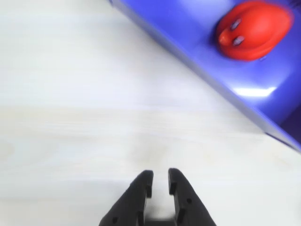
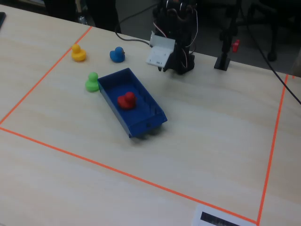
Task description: Grasp red duck and put it into box.
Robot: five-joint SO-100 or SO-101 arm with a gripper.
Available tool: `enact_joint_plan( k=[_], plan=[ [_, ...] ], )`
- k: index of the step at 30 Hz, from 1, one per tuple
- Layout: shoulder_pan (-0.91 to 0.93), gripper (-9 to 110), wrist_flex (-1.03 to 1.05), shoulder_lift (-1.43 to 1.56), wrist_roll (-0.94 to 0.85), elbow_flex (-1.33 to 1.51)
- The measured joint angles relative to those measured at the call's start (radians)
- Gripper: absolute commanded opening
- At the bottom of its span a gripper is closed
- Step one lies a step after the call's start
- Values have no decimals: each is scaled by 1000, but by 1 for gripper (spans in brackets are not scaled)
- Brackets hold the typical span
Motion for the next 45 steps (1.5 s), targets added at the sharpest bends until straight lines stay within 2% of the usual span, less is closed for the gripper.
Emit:
enact_joint_plan(
  k=[5,11,22,45],
  plan=[
    [-41,0,-83,130,-46,267],
    [-97,0,-97,307,-46,446],
    [-80,0,-121,380,-67,552],
    [-86,1,-123,382,-67,555]
  ],
)
